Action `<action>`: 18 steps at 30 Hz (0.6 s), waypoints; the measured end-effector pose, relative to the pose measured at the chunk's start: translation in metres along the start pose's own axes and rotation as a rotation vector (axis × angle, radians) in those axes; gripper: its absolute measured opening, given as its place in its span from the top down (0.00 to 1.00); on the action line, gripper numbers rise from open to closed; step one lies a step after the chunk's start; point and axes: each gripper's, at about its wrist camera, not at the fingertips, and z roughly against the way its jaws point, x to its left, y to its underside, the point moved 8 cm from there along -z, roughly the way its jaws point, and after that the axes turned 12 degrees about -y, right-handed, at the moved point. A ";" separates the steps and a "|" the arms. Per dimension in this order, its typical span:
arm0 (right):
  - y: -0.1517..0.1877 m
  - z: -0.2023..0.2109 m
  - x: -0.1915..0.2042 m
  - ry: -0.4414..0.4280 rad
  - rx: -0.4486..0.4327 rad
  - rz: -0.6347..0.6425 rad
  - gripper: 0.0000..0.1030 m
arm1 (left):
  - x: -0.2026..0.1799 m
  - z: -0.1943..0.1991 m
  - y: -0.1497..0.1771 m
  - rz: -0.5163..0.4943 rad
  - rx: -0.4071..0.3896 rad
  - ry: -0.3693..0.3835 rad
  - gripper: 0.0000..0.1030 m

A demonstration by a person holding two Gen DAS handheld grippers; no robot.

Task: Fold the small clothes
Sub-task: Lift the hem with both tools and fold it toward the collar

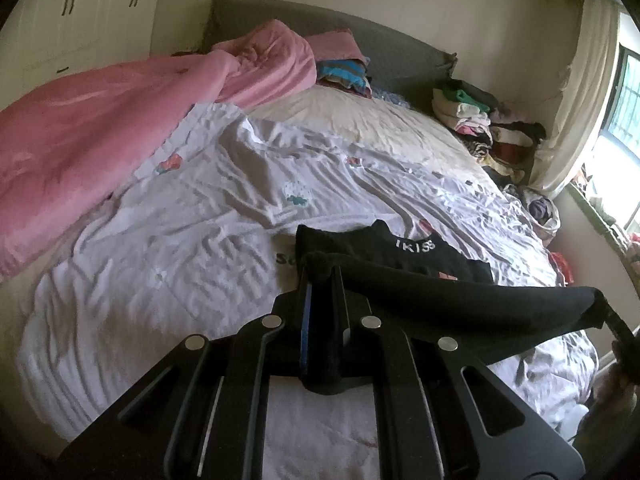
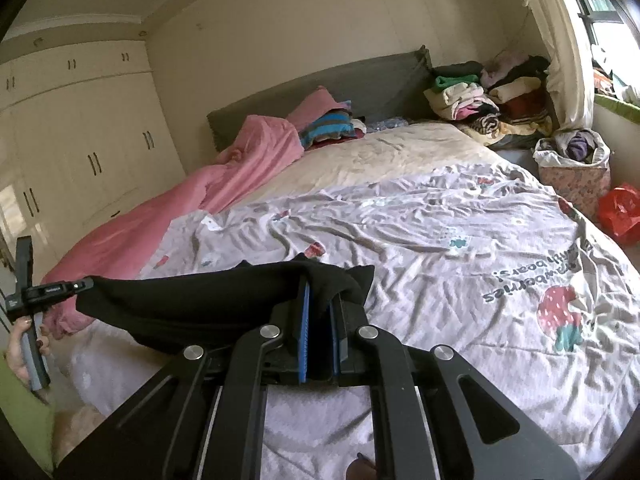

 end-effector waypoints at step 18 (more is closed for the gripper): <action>-0.014 -0.059 -0.029 0.068 0.033 -0.002 0.93 | -0.004 -0.055 -0.019 0.006 0.011 -0.030 0.97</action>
